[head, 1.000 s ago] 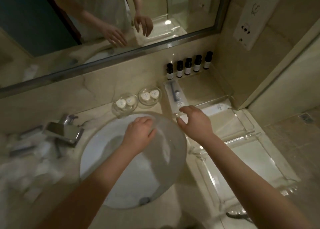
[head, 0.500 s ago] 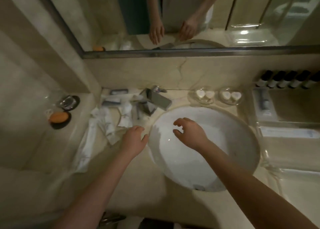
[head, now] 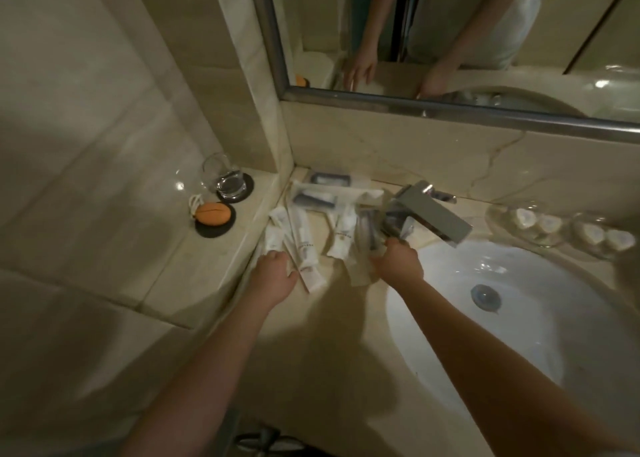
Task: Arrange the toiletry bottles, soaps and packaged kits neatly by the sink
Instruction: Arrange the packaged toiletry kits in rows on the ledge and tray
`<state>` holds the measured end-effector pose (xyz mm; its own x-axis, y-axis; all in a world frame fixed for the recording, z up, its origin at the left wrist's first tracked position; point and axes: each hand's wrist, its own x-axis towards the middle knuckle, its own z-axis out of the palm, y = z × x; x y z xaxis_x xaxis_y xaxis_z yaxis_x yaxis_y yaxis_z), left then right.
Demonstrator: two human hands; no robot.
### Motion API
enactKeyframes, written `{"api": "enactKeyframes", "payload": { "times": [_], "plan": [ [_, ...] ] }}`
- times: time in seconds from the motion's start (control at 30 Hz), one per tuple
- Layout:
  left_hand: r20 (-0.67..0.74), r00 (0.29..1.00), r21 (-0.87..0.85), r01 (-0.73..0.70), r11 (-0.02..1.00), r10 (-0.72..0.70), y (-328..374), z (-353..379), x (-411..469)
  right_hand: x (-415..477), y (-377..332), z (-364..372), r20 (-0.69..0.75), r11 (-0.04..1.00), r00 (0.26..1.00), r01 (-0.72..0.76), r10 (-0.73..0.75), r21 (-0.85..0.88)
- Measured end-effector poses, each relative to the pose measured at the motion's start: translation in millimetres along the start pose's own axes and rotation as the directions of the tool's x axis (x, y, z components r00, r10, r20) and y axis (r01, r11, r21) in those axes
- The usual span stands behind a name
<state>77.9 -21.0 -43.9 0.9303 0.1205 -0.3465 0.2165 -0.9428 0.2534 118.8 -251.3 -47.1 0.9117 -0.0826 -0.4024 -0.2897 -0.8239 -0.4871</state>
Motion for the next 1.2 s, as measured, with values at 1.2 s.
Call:
{"api": "enactKeyframes", "payload": {
  "times": [1.2],
  "plan": [
    [-0.176,0.942,0.084,-0.275,0.958,0.286,64.8,-53.6,139.6,15.5,-14.2,-31.7,0.046,0.626,0.992,0.035,-0.114,0.779]
  ]
}}
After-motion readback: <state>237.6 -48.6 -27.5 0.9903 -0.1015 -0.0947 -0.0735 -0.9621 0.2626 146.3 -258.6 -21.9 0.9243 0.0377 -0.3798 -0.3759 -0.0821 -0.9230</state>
